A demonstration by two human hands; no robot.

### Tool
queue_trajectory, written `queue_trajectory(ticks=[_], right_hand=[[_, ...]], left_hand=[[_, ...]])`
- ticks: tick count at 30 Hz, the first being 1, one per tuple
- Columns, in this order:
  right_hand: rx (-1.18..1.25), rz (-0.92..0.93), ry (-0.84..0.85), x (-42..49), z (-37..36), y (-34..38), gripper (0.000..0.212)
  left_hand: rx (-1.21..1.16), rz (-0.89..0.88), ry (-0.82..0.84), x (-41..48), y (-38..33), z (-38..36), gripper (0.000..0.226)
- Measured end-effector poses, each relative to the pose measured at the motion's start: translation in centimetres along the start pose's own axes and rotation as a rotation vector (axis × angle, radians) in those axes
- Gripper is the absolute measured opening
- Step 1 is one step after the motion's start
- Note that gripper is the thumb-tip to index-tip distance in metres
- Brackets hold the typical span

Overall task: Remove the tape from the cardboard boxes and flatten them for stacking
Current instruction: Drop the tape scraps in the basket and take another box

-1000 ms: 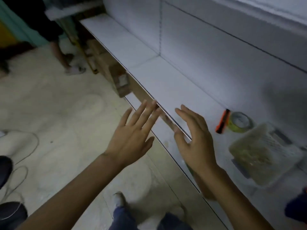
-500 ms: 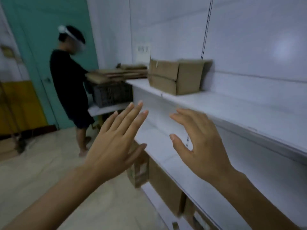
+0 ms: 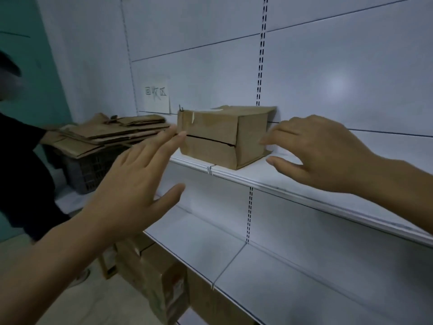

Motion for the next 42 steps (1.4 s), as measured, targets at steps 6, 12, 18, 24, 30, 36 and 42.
queue_trajectory(ticks=[6, 12, 18, 24, 30, 36, 42], right_hand=[[0.136, -0.160, 0.082, 5.5, -9.7, 2.4, 0.034], [0.175, -0.295, 0.096, 8.1, -15.8, 2.8, 0.032], [0.265, -0.373, 0.113, 7.8, -17.9, 4.8, 0.039], [0.084, -0.307, 0.231, 8.4, -17.7, 9.7, 0.049], [-0.390, -0.387, 0.526, 15.3, -19.9, 10.8, 0.049], [-0.616, -0.520, 0.822, 20.2, -24.0, 10.3, 0.048], [-0.510, -0.716, 0.727, 17.3, -20.5, 13.4, 0.036]], left_hand=[[-0.060, -0.011, 0.120, 4.0, 8.8, -4.2, 0.074], [-0.163, -0.044, 0.162, 7.8, 15.4, -9.1, 0.069], [-0.241, -0.131, 0.116, 13.1, 19.2, -13.7, 0.048], [-0.357, -0.253, 0.271, 16.7, 23.9, -16.7, 0.044], [-0.507, -0.345, 0.311, 21.1, 25.7, -19.8, 0.044], [-0.426, -0.260, 0.368, 22.1, 25.6, -22.6, 0.048], [-0.418, -0.288, 0.254, 21.5, 25.1, -22.7, 0.055]])
Point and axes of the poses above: each hand's wrist, its own x-axis towards the middle knuckle, its own z-axis out of the back of the hand, y = z × x, the point moved 2 cm from there along x, towards the middle knuckle, and after that the axes turned 15 degrees about -x, right-handed, at the moved point
